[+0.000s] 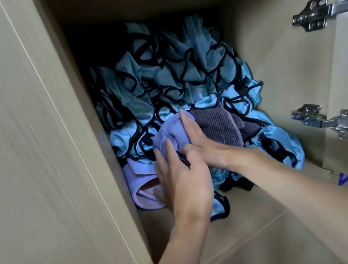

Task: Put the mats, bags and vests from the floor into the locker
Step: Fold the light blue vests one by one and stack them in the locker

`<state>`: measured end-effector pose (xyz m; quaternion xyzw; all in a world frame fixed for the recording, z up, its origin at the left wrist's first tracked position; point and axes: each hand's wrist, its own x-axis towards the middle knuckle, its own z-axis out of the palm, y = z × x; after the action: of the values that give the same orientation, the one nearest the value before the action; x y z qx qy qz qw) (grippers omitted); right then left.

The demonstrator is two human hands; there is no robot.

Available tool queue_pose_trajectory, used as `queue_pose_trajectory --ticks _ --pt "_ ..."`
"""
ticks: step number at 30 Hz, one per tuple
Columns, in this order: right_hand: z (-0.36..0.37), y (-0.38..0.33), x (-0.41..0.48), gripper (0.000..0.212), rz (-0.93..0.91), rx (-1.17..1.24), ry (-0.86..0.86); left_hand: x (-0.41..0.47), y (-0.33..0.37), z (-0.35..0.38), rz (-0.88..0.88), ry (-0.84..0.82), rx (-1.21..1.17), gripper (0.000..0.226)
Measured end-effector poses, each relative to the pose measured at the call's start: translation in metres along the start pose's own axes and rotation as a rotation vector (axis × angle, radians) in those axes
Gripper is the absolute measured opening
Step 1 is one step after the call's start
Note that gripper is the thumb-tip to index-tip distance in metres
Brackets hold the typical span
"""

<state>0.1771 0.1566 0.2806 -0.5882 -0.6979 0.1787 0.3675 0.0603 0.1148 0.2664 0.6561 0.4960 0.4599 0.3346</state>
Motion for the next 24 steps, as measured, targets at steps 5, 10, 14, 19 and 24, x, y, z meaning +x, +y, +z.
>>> queue_pose_trajectory --ticks 5,10,14,19,24 --pt "-0.027 0.017 -0.001 0.078 -0.107 -0.504 -0.016 0.007 -0.027 -0.003 0.129 0.056 0.298 0.064" --pt "-0.009 0.018 0.015 0.068 -0.160 -0.501 0.200 0.007 -0.032 -0.001 0.088 0.053 0.463 0.071" --pt "-0.008 0.018 0.019 0.071 -0.140 -0.647 0.251 0.009 -0.034 -0.002 0.082 0.062 0.482 0.072" --pt "-0.002 0.015 0.031 0.070 -0.076 -0.717 0.283 0.010 -0.037 -0.005 0.098 0.055 0.530 0.068" --pt "0.000 0.019 0.029 0.071 -0.064 -0.685 0.271 0.011 -0.044 -0.003 0.119 0.028 0.617 0.079"
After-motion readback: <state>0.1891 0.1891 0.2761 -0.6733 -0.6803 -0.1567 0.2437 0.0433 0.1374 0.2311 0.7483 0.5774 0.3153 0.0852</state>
